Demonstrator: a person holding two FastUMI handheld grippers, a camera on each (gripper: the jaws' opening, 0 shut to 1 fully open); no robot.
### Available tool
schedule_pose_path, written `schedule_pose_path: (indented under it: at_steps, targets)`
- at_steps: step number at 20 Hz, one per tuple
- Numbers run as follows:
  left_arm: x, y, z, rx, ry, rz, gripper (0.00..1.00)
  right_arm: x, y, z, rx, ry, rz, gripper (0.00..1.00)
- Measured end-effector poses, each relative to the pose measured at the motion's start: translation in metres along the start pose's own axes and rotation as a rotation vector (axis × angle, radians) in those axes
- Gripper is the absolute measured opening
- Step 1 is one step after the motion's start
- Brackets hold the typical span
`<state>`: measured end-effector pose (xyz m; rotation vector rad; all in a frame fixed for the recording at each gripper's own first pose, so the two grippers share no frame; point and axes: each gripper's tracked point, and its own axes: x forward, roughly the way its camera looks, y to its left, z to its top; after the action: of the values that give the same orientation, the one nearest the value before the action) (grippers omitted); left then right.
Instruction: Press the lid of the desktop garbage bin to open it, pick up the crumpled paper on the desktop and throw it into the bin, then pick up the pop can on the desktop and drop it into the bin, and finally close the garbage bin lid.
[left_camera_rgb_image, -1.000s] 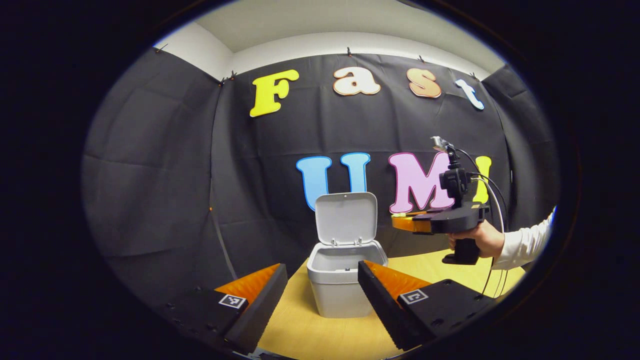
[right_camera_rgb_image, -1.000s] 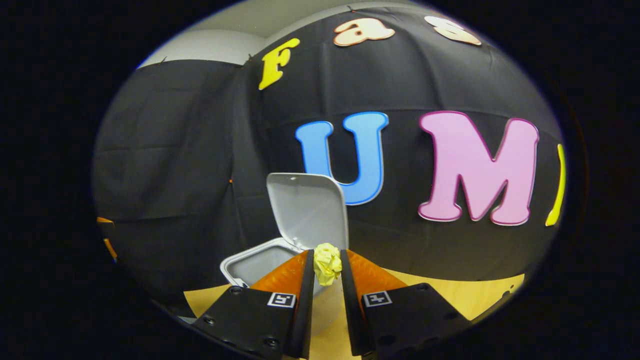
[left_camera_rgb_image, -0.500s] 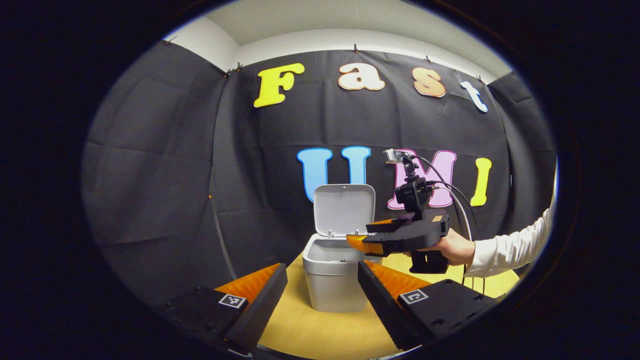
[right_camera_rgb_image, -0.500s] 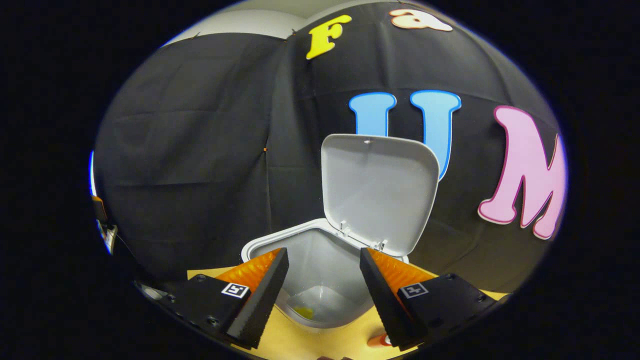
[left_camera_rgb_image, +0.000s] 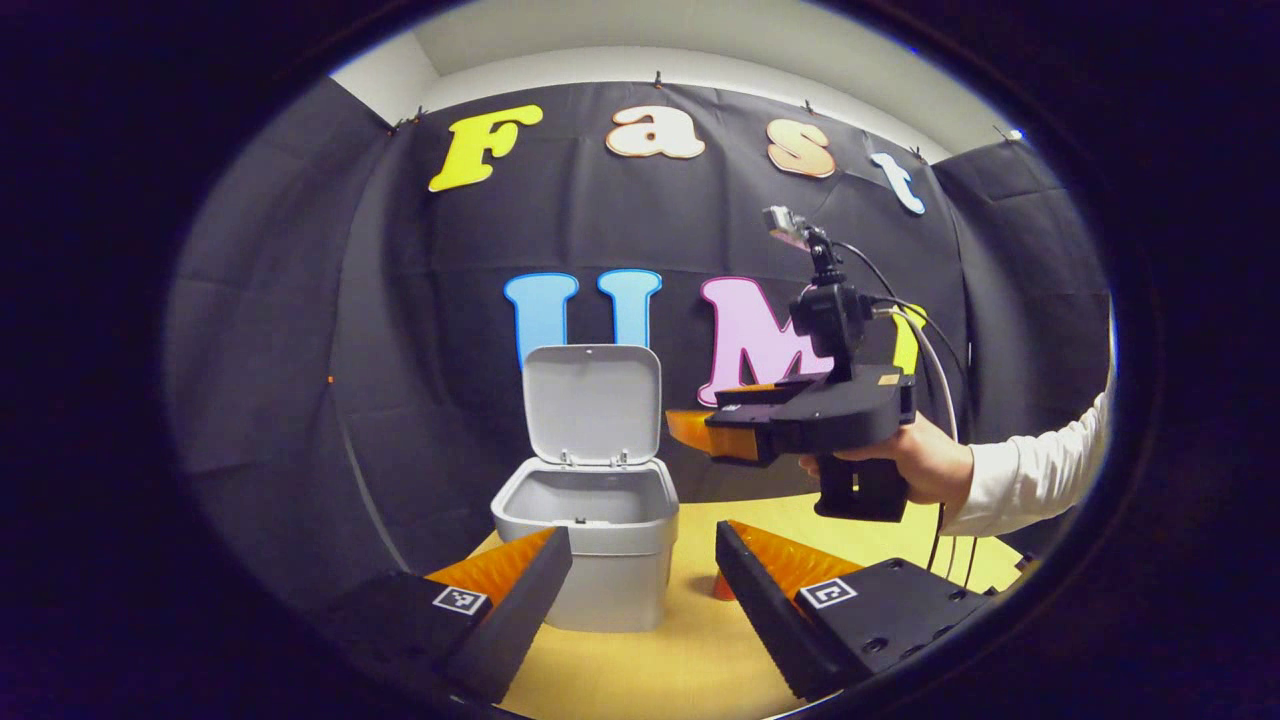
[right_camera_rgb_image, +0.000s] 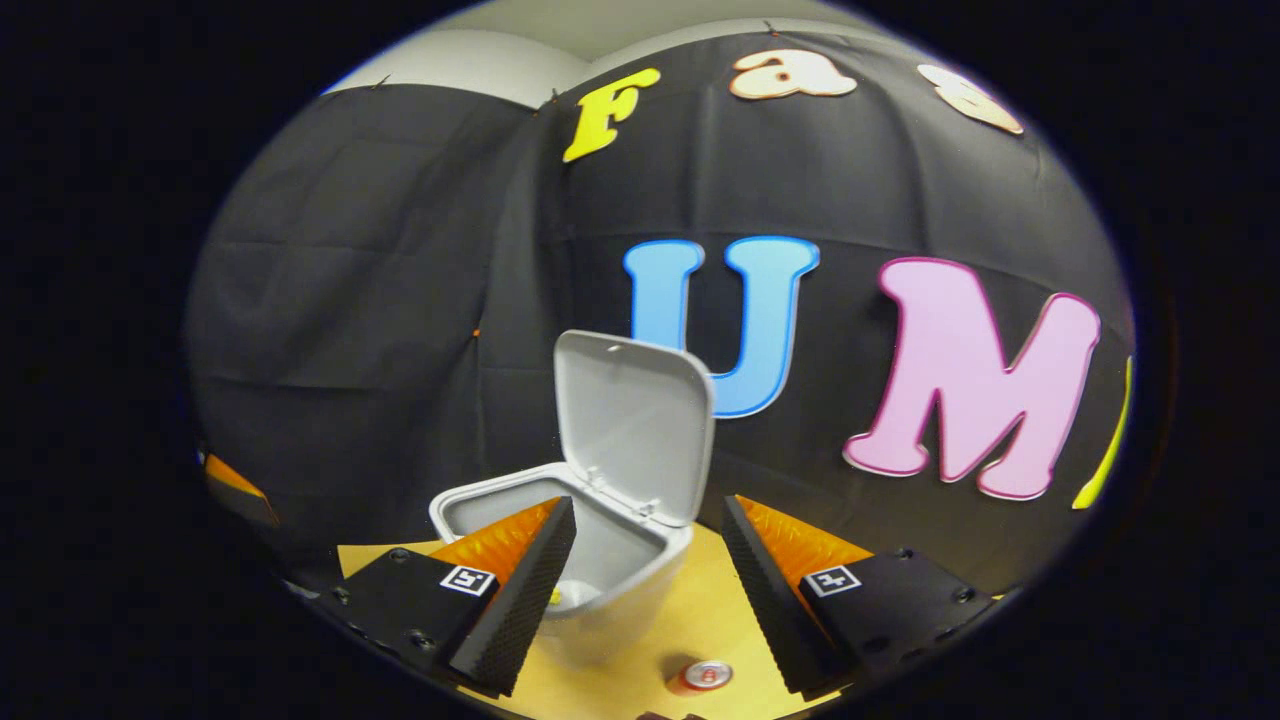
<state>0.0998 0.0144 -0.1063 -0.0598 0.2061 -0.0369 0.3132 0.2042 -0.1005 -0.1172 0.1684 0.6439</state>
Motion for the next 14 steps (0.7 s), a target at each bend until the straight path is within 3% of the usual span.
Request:
schedule_pose_path:
  at_steps: [3,6,9,14]
  targets:
    - [0.029,-0.037,-0.009,-0.016,-0.01,-0.077,0.97,-0.046,-0.04,0.009,0.049,-0.022,-0.069,0.95]
    - [0.066,-0.053,-0.039,-0.035,0.029,-0.061,0.97,-0.088,-0.086,0.007,0.027,-0.01,-0.166,0.95]
    - [0.099,-0.085,-0.074,-0.101,0.074,-0.111,0.97,-0.125,-0.13,0.001,-0.029,0.02,-0.267,0.95]
    - [0.155,-0.103,-0.142,-0.045,0.134,-0.099,0.98,-0.163,-0.159,-0.024,-0.013,0.076,-0.336,0.95]
